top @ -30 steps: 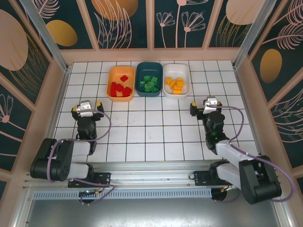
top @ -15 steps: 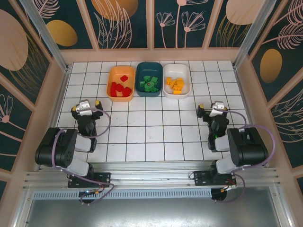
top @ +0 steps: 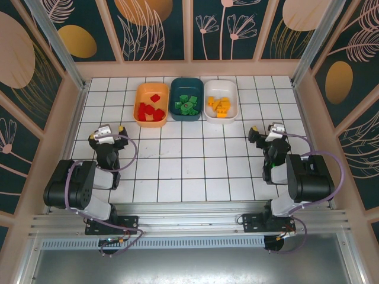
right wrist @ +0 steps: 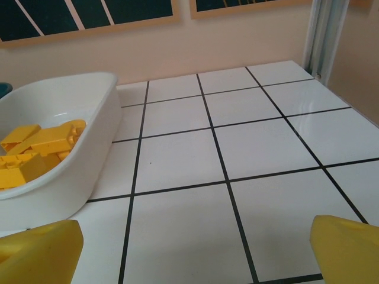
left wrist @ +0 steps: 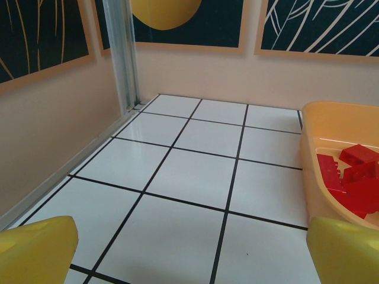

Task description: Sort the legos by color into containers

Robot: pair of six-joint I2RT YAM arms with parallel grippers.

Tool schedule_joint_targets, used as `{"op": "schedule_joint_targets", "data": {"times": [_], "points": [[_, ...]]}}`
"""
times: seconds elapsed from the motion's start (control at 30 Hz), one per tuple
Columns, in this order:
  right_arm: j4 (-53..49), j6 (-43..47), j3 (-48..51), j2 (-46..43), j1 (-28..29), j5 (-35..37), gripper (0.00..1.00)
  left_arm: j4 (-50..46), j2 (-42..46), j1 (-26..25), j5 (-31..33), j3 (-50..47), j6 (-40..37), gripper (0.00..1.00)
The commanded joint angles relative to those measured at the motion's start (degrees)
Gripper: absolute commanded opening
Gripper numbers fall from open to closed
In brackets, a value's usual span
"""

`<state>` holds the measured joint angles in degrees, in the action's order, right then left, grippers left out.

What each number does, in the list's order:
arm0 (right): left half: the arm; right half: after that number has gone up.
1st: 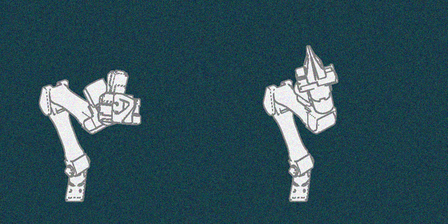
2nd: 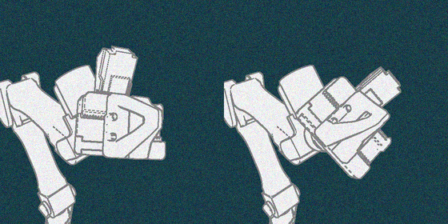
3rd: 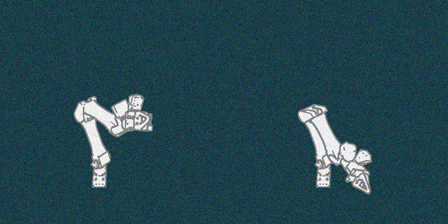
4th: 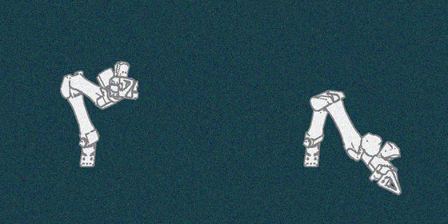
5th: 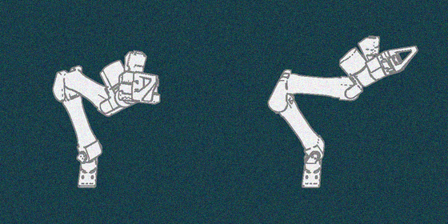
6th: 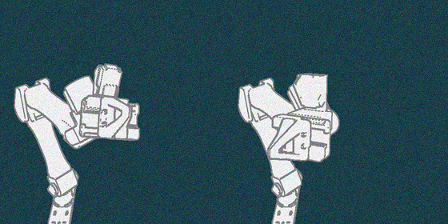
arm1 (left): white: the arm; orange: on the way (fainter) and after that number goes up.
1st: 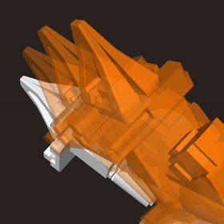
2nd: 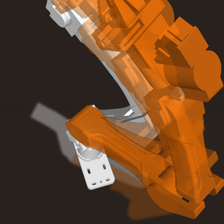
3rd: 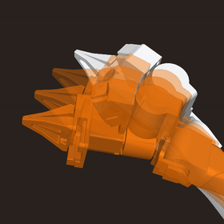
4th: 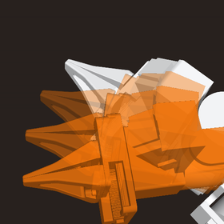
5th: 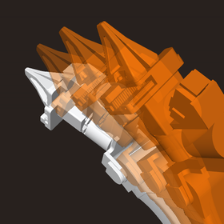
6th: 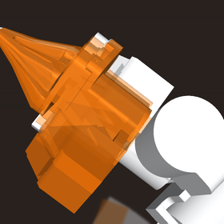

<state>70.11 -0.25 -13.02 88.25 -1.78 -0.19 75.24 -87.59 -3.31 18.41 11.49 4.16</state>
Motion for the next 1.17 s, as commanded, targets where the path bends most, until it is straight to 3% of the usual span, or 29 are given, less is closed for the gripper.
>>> {"op": "schedule_joint_targets", "data": {"times": [0.0,1.13], "points": [[0.95,-0.63,-0.52,-0.08,-0.01,-0.65,0.99,0.46,0.45,0.22,-0.49,0.73,0.85,0.99],[1.09,-0.54,-0.52,-0.02,0.10,-0.52,0.99,-0.62,0.46,1.17,-2.47,1.26,1.20,0.99]]}}
